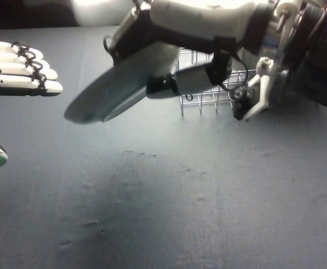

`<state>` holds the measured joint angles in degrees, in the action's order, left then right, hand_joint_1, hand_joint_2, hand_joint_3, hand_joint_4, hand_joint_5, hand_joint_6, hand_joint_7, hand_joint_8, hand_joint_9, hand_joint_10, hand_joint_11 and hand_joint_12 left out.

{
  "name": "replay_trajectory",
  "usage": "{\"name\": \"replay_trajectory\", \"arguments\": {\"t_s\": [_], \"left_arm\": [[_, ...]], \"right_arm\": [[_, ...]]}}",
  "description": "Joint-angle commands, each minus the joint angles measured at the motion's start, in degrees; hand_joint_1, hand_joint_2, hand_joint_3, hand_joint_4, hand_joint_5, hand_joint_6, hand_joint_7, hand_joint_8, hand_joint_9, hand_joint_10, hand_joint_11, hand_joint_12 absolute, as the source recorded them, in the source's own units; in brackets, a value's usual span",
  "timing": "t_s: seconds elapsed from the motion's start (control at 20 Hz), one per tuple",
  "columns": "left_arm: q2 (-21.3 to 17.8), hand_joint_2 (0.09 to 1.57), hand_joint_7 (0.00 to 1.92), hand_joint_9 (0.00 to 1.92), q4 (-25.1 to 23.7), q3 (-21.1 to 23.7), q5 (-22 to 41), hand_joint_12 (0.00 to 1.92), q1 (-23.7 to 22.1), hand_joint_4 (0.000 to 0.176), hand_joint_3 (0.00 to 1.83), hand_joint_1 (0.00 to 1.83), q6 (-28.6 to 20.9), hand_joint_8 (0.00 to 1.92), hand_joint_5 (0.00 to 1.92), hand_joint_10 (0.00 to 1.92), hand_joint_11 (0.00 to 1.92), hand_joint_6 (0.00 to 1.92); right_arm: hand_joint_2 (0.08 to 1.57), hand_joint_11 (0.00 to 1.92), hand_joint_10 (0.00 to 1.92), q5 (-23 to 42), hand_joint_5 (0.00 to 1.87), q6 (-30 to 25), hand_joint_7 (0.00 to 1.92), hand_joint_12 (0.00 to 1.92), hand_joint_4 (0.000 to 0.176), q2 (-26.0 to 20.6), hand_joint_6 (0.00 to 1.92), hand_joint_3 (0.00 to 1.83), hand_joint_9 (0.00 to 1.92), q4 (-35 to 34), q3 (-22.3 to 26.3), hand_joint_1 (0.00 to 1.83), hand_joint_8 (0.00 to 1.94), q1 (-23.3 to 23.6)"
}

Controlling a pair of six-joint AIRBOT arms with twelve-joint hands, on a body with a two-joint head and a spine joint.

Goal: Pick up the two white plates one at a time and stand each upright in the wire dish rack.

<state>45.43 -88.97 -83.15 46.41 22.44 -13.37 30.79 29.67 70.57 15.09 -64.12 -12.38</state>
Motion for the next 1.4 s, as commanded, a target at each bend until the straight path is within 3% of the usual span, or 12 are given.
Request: {"name": "replay_trajectory", "arguments": {"t_s": [0.0,0.2,0.55,0.7,1.35], "left_arm": [[-0.74,1.04,0.0,0.0,3.62,-0.52,0.95,0.0,-0.59,0.0,0.0,0.0,-0.09,0.0,0.0,0.0,0.0,0.0],[-0.71,1.04,0.0,0.0,3.58,-0.53,0.95,0.0,-0.46,0.0,0.01,0.0,-0.09,0.0,0.0,0.0,0.0,0.0],[-0.62,1.03,0.0,0.0,3.58,-0.17,0.68,0.0,-0.41,0.0,0.0,0.0,-0.09,0.0,0.0,0.0,0.0,0.0],[-0.48,1.03,0.0,0.0,3.58,-0.31,0.68,0.0,-0.17,0.0,0.0,0.0,-0.08,0.0,0.0,0.0,0.0,0.0],[0.06,1.04,0.0,0.0,3.58,-0.44,0.71,0.0,0.29,0.0,0.0,0.0,-0.07,0.0,0.0,0.0,0.0,0.0]], "right_arm": [[1.06,1.04,0.98,7.53,1.01,-0.87,1.1,1.16,0.0,-0.72,0.89,0.0,1.09,-3.39,0.47,1.39,0.69,1.54],[1.07,1.02,1.0,6.27,0.96,-1.12,1.06,1.15,0.0,-1.64,0.95,0.0,1.07,-11.65,0.73,1.39,0.78,3.89],[1.06,1.05,0.95,3.24,0.98,-1.65,1.11,1.13,0.0,-3.67,0.92,0.0,1.1,-23.69,1.29,1.39,0.71,6.64],[1.08,1.01,1.02,0.95,0.95,-1.69,1.06,1.17,0.0,-4.84,1.0,0.0,1.03,-27.78,1.6,1.38,0.8,7.75],[1.07,1.02,1.0,-4.81,0.97,-2.1,1.06,1.16,0.0,-8.98,0.95,0.0,1.05,-30.91,1.18,1.39,0.81,5.65]]}}
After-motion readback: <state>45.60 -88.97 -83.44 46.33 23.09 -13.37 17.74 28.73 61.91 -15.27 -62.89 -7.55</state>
